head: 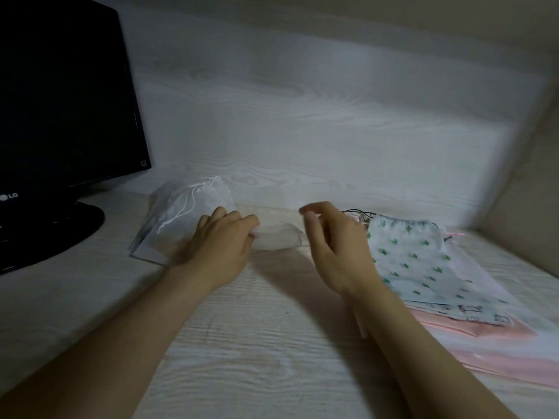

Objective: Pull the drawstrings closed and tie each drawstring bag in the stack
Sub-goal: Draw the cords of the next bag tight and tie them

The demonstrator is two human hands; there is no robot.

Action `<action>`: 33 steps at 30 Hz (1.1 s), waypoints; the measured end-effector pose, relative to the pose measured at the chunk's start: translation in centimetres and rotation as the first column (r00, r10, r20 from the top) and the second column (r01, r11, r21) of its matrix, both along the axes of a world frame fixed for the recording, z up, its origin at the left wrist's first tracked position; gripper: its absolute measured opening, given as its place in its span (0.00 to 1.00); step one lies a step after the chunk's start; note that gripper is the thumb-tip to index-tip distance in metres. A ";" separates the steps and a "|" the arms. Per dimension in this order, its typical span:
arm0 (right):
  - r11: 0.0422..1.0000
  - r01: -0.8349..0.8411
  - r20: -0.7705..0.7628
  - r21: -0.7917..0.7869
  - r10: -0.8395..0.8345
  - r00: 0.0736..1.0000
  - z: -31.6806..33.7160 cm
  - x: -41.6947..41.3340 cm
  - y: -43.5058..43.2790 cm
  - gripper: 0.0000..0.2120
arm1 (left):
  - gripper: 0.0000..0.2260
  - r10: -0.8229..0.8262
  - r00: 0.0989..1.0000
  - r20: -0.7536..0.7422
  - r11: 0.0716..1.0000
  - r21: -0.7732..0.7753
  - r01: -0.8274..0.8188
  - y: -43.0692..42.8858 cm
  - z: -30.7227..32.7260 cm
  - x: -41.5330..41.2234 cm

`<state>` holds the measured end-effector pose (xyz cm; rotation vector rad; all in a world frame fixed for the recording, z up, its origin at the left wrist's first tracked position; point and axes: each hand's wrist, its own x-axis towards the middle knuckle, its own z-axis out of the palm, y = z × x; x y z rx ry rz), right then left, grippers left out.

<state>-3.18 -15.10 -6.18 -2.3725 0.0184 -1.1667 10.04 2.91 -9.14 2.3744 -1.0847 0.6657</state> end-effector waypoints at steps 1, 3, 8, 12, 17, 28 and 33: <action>1.000 -0.002 -0.031 -0.017 0.001 1.000 0.0 -0.1 0.3 0.06 | 0.07 0.005 1.000 -0.004 1.000 0.006 -0.005 -0.1 0.0 0.0; 0.998 -0.015 -0.127 -0.063 0.007 0.992 -0.7 0.0 0.3 0.11 | 0.07 0.003 1.000 -0.021 1.000 0.002 -0.003 -0.2 0.1 -0.1; 0.980 0.074 -0.166 -0.183 -0.105 0.981 -1.4 1.1 -0.5 0.08 | 0.07 0.009 0.999 -0.045 0.998 -0.057 -0.011 -0.5 0.1 -0.3; 0.989 0.118 -0.160 -0.087 -0.131 0.978 -1.6 1.2 -1.0 0.08 | 0.19 0.025 0.999 -0.041 0.998 -0.049 -0.027 -0.6 -0.1 -0.3; 0.996 0.071 -0.154 -0.055 -0.078 0.985 -1.6 1.1 -0.4 0.10 | 0.22 0.045 0.992 -0.122 0.998 -0.041 -0.050 -0.6 0.1 -1.1; 0.988 0.154 -0.280 0.004 -0.147 0.949 -1.3 0.7 0.2 0.15 | 0.13 -0.105 0.971 -0.213 0.953 -0.300 0.037 -1.7 0.3 -2.0; 0.984 0.159 -0.256 0.076 -0.135 0.957 -0.9 0.7 0.6 0.12 | 0.11 -0.112 0.964 -0.243 0.952 -0.303 0.034 -1.8 0.5 -2.2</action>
